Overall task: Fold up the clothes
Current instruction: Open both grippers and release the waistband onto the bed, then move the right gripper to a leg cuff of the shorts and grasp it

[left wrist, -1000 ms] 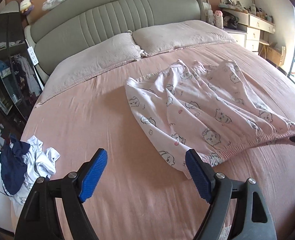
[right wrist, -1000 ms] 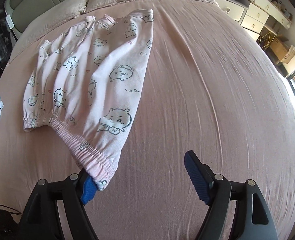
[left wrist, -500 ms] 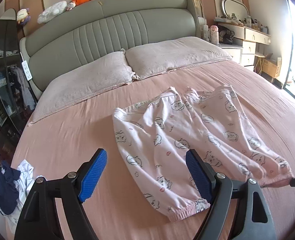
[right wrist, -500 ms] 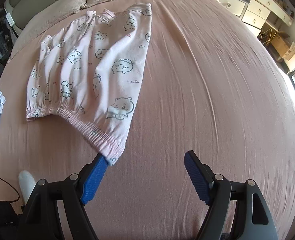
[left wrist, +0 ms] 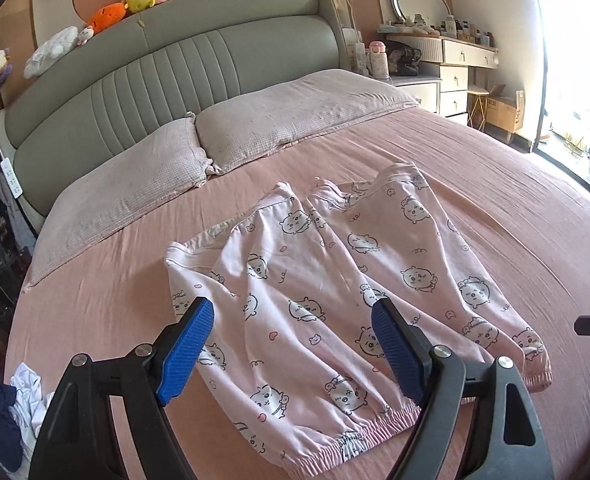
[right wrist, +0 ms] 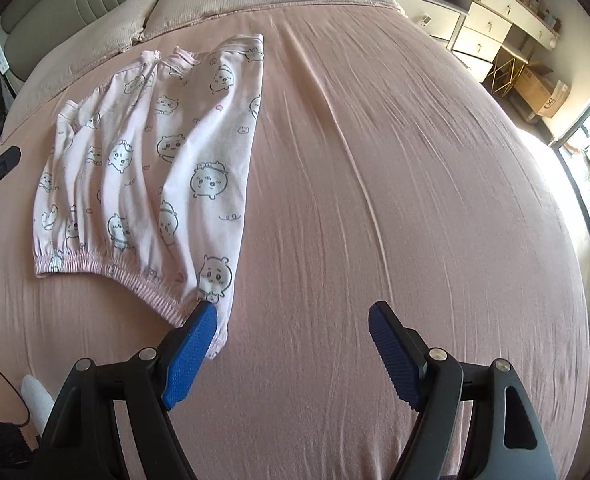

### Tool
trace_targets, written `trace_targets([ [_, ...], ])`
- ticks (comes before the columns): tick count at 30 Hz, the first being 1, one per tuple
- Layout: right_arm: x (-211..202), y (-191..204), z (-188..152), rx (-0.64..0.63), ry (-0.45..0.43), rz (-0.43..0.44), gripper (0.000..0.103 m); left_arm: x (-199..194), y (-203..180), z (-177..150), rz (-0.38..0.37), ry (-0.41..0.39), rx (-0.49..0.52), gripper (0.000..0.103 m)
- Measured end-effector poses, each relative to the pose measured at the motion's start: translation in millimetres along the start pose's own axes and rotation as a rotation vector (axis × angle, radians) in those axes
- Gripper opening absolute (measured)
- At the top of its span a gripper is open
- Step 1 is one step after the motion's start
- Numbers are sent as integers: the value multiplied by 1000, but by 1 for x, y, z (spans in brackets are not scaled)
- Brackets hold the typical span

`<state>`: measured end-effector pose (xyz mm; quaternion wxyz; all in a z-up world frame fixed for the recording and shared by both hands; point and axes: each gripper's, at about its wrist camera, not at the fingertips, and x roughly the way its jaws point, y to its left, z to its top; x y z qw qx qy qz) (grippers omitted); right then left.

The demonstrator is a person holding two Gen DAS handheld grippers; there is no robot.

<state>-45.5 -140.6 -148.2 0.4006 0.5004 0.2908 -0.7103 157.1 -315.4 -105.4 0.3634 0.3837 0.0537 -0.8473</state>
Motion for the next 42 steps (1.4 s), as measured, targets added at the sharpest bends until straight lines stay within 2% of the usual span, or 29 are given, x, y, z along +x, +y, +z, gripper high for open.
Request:
trace_targets([
  [14, 53, 36, 90, -38, -29, 6, 78, 55, -21, -1, -87, 109, 98, 81],
  [24, 84, 49, 144, -106, -23, 5, 78, 84, -41, -2, -155, 179, 77, 82],
  [32, 112, 50, 194, -210, -39, 101, 78, 87, -60, -11, -218, 209, 103, 82],
  [37, 135, 29, 227, -91, 2, 271, 78, 89, -65, -16, -225, 229, 106, 82],
  [42, 164, 21, 247, -56, 79, 310, 78, 80, -74, -13, -242, 189, 98, 84],
])
